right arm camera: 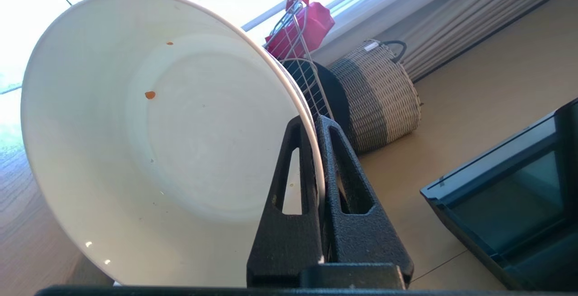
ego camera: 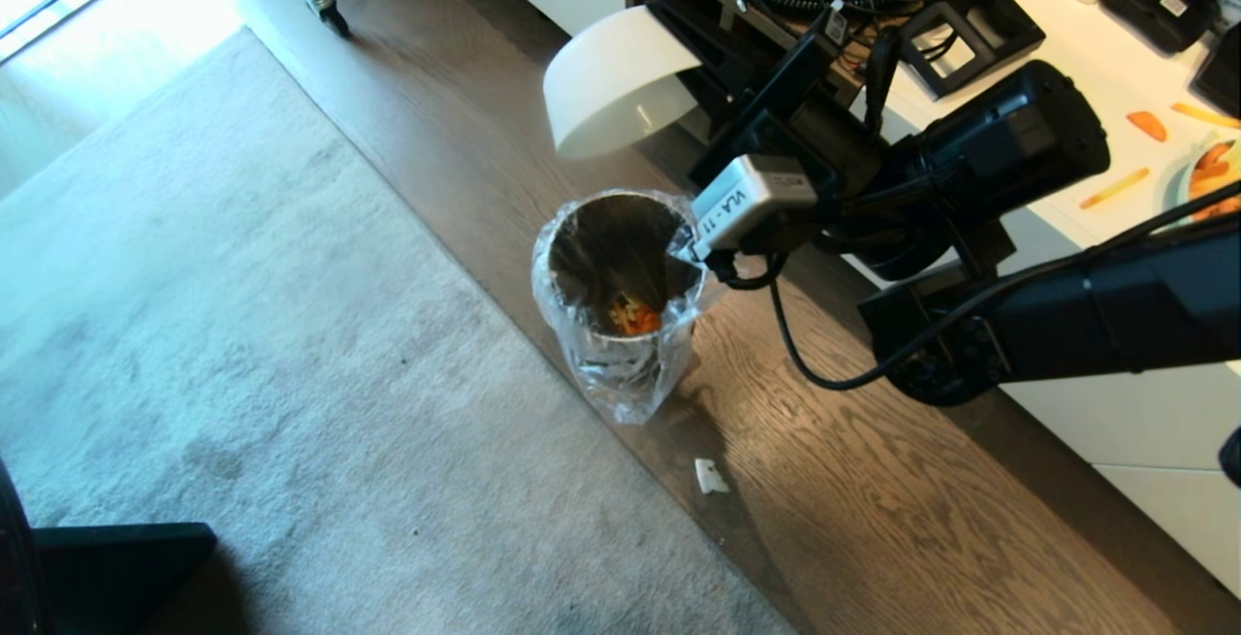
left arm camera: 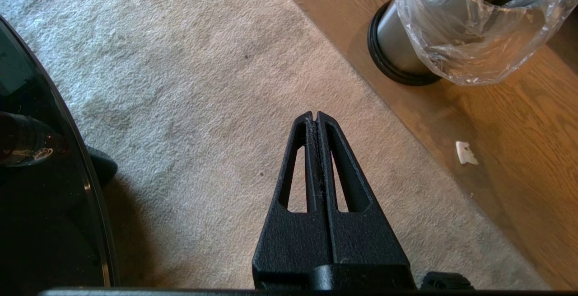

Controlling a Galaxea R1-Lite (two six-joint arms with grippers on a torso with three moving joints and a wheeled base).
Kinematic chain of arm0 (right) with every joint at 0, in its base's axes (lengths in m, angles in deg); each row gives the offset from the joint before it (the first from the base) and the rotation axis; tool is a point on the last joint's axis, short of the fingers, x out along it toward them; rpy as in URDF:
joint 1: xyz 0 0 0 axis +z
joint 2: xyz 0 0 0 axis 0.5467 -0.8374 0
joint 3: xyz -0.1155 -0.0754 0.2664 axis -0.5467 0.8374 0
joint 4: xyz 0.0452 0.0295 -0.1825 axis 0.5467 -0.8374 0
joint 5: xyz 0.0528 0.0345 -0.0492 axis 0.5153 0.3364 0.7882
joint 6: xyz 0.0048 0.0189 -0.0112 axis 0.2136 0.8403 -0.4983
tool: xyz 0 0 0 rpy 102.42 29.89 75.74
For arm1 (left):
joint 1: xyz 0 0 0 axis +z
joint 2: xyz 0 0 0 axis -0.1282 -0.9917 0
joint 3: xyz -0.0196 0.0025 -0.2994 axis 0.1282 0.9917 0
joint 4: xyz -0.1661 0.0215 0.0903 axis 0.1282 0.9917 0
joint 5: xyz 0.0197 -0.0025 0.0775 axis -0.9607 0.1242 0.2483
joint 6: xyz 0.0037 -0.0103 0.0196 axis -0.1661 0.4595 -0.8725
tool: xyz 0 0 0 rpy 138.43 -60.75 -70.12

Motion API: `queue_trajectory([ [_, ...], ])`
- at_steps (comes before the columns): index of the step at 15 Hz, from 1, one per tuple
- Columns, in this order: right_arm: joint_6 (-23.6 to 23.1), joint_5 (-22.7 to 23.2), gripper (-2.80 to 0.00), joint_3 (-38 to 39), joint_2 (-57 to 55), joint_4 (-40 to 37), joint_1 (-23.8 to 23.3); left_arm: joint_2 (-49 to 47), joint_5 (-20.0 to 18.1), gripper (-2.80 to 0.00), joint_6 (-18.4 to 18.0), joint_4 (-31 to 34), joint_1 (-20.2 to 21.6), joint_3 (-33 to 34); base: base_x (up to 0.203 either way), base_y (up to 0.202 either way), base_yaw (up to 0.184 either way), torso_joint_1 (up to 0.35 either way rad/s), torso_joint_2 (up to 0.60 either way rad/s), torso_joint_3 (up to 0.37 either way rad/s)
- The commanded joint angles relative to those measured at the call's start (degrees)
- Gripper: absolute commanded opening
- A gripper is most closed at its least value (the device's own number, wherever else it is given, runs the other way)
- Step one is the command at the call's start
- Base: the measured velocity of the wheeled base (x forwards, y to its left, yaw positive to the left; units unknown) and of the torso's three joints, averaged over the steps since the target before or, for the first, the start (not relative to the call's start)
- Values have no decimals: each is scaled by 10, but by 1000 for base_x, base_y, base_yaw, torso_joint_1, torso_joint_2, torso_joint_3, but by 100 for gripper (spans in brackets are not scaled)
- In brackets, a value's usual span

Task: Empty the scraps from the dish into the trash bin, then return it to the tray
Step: Pour the leftover food from the bowl into the trash can

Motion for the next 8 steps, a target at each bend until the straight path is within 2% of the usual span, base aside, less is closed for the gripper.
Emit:
queue_trajectory([
  [1, 1, 1, -280, 0, 2, 26, 0, 0, 0, -280, 1, 0, 0, 0, 0, 0, 0, 0, 0, 0],
  [2, 18, -1, -280, -1, 5, 26, 0, 0, 0, -280, 1, 0, 0, 0, 0, 0, 0, 0, 0, 0],
  [4, 37, -36, -280, -1, 10, 25, 0, 0, 0, -280, 1, 0, 0, 0, 0, 0, 0, 0, 0, 0],
  [8, 82, -165, -280, 40, 30, 25, -1, 0, 0, -280, 1, 0, 0, 0, 0, 0, 0, 0, 0, 0],
])
